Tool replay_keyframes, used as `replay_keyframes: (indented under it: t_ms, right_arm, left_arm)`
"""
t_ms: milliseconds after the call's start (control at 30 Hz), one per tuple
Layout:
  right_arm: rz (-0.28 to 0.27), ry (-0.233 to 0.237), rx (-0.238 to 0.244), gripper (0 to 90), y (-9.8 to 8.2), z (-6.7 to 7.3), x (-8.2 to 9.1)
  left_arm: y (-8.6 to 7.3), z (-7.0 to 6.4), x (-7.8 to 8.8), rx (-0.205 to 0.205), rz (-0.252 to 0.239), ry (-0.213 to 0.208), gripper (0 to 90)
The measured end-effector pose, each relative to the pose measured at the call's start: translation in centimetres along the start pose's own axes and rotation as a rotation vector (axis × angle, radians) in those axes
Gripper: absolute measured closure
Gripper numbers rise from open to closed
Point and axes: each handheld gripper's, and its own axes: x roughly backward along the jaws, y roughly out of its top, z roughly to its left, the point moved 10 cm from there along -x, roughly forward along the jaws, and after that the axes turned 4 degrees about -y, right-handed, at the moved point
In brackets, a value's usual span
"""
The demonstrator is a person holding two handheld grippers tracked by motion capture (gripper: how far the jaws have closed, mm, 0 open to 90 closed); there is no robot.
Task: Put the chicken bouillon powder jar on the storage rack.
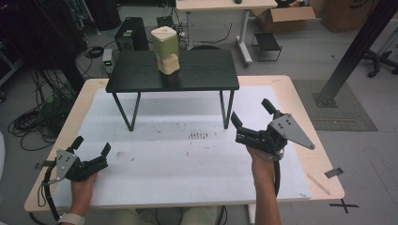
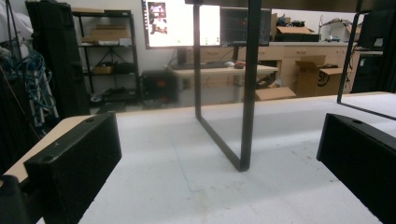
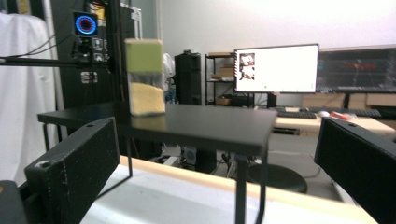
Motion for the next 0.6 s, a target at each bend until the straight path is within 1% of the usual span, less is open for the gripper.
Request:
replay_keyframes:
  t_ms: [100,333,467,600]
  right_arm:
    - [-0.001,-0.025,-0.005,0.0,-1.2,-0.8,0.7]
    - [0.023,-0.082,-0.023,0.0,-4.4,-2.8,2.3]
    - [0.042,-0.116,-0.048,0.0,-6.3,-4.1,3.2]
    - [0.054,-0.141,-0.064,0.0,-7.7,-5.3,3.7]
  left_arm:
    - [0.0,0.0,0.0,0.000,0.000,0.000,0.2]
    - [0.0,0.0,0.0,-0.003,0.004,0.000,0.2]
    - [0.0,0.0,0.0,-0.003,0.000,0.000,0.2]
    - [0.0,0.0,0.0,-0.004,0.000,0.001,0.2]
